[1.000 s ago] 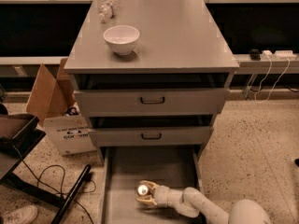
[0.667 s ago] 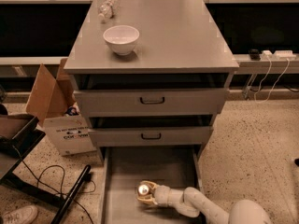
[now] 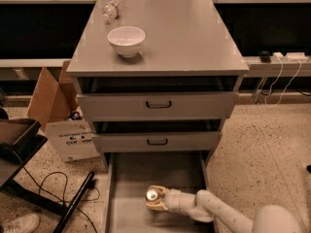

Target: Pick orange can from bottom drawer and place on counter

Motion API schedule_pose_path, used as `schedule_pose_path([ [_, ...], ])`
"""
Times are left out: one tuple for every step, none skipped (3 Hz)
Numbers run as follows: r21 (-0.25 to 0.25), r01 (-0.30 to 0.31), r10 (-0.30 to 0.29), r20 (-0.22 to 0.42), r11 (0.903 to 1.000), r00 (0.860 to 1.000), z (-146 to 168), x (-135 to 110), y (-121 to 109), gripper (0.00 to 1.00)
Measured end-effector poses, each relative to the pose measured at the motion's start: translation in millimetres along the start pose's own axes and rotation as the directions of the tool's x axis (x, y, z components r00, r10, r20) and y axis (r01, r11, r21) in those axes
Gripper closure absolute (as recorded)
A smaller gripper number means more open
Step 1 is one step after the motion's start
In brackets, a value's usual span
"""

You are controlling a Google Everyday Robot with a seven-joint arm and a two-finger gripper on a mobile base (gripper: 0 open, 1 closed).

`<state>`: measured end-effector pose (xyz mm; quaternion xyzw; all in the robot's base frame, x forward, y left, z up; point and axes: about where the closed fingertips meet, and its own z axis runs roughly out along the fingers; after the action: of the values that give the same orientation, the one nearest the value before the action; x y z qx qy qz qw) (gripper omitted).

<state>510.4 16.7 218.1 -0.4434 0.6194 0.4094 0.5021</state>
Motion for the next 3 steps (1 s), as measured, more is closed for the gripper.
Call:
schedule_pose_path([
  [0.022,-0.113,0.114,-0.023,0.9933,0.993,-61,-62,0,1.00],
  [-0.010,-0.245,0.245,-0.017,0.9695,0.969,-103,-138,22,1.00],
  [-0.017,-0.290,0.290,-0.011,0.9568,0.957,-141,-224,21,1.00],
])
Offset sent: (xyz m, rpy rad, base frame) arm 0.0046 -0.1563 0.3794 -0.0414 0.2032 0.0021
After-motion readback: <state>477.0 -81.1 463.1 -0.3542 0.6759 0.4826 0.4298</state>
